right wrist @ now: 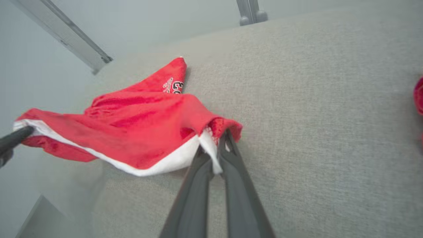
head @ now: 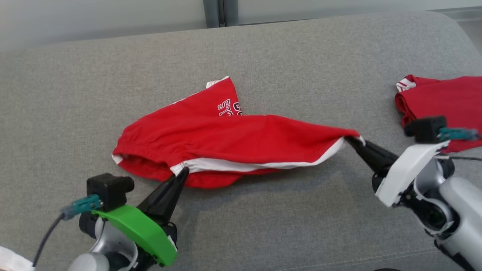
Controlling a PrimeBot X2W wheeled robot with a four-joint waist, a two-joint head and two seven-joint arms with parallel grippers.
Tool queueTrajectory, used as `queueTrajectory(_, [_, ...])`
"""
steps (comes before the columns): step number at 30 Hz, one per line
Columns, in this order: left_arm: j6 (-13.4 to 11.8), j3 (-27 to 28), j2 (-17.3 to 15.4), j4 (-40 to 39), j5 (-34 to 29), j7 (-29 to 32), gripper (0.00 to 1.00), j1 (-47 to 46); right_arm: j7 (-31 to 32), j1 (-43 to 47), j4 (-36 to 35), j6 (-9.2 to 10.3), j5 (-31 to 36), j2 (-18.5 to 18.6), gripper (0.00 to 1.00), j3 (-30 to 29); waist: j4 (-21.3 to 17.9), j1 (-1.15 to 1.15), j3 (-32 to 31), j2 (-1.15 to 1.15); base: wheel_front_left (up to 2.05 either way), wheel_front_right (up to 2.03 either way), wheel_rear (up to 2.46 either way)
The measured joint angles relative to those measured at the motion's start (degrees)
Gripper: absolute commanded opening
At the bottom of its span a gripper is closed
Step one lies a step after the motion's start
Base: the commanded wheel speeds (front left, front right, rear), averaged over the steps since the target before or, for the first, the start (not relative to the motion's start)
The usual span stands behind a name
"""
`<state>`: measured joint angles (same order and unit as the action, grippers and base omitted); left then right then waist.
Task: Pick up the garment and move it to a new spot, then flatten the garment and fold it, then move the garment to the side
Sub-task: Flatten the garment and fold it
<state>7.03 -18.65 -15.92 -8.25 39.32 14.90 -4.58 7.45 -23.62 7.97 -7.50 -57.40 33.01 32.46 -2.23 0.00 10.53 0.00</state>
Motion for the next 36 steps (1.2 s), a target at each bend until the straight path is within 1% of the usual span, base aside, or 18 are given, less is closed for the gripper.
queueTrajectory(3, [-0.33,1.59,-3.11,-9.73,2.43,5.71,0.0,-1.18,3.55,-0.22,-9.02,0.0,-8.35,3.49,0.0,-5.31,0.06,0.0,1.82,0.0,0.0,0.0,0.0])
queueTrajectory(4, [-0.33,1.59,-3.11,-9.73,2.43,5.71,0.0,-1.18,3.55,-0.22,-9.02,0.0,-8.35,3.49,0.0,-5.31,0.06,0.0,1.82,0.0,0.0,0.0,0.0])
queueTrajectory(6, [-0.43,2.69,-4.36,-13.73,5.46,9.81,0.0,-5.36,6.98,-1.62,-12.21,0.01,-13.16,5.16,0.0,-8.73,0.17,0.0,3.44,0.0,0.0,0.0,0.0])
queueTrajectory(7, [-0.43,3.23,-4.97,-14.66,6.93,12.04,0.0,-8.48,8.9,-3.08,-12.91,0.01,-15.21,5.61,0.0,-10.23,0.25,0.0,4.4,0.0,0.0,0.0,0.0])
queueTrajectory(8, [-0.43,3.68,-6.0,-14.92,7.12,14.02,0.0,-12.1,10.62,-4.94,-13.03,0.02,-17.19,5.79,0.0,-11.81,0.35,0.0,5.42,0.0,0.0,0.0,0.0])
queueTrajectory(10, [-0.43,4.57,-7.4,-13.7,7.8,17.6,0.0,-20.33,13.44,-10.07,-11.7,0.02,-19.69,5.37,0.0,-14.7,0.6,0.0,7.68,0.0,0.0,0.0,0.0])
queueTrajectory(12, [-0.58,4.91,-6.84,-10.23,8.96,20.19,0.0,-28.93,15.12,-16.9,-8.42,0.02,-20.71,3.41,0.0,-17.27,0.89,0.0,10.11,0.0,0.0,0.0,0.0])
queueTrajectory(14, [-0.67,4.8,-7.0,-5.58,7.04,21.63,0.0,-37.94,15.5,-24.82,-3.55,0.02,-20.23,0.32,0.0,-19.28,1.21,0.0,12.65,0.0,0.0,0.0,0.0])
queueTrajectory(17, [-0.67,3.85,-5.78,3.55,3.33,21.2,0.0,-51.49,13.66,-39.25,7.03,0.01,-15.8,-6.76,0.0,-22.01,1.75,0.0,16.6,0.0,0.0,0.0,0.0])
queueTrajectory(20, [-0.49,2.91,-3.09,13.71,-1.11,16.02,0.0,-63.3,9.12,-53.02,19.09,0.03,-8.25,-14.32,0.0,-24.75,2.31,0.01,20.5,0.0,0.0,0.0,0.0])
queueTrajectory(22, [-0.41,2.53,-1.25,19.62,-4.47,8.82,0.0,-69.56,5.21,-60.47,25.27,0.02,-4.65,-19.02,0.0,-26.97,2.67,0.01,22.83,0.0,0.0,0.0,0.0])
queueTrajectory(25, [-0.03,0.96,-0.21,27.87,-10.61,-2.38,0.0,-77.61,-1.87,-69.49,31.87,0.02,-2.27,-24.8,0.0,-31.73,3.11,0.01,25.94,0.0,0.0,0.0,0.0])
queueTrajectory(27, [0.05,-0.08,1.22,31.66,-11.13,-7.81,0.0,-81.14,-4.97,-73.29,34.5,0.02,-1.21,-27.07,0.0,-33.09,3.23,0.02,27.78,0.0,0.0,0.0,0.0])
queueTrajectory(29, [0.16,-2.2,2.12,34.9,-12.0,-13.19,0.0,-82.65,-6.15,-74.2,35.75,0.01,0.69,-27.87,0.0,-32.21,3.25,0.01,29.61,0.0,0.0,0.0,0.0])
queueTrajectory(31, [0.27,-4.88,2.66,37.88,-11.38,-18.4,0.0,-81.93,-6.3,-71.8,36.02,0.02,0.8,-28.33,0.0,-30.92,3.22,0.01,31.19,0.0,0.0,0.0,0.0])
queueTrajectory(34, [0.29,-10.12,1.98,40.35,-7.64,-23.85,0.0,-77.42,-5.41,-63.81,33.68,0.02,0.12,-28.86,0.0,-28.17,2.91,0.01,32.75,0.0,0.0,0.0,0.0])
queueTrajectory(36, [0.3,-14.52,0.26,40.6,-5.43,-26.02,0.0,-73.31,-4.25,-57.56,30.71,0.02,-0.27,-28.09,0.0,-25.77,2.37,0.01,33.13,0.0,0.0,0.0,0.0])
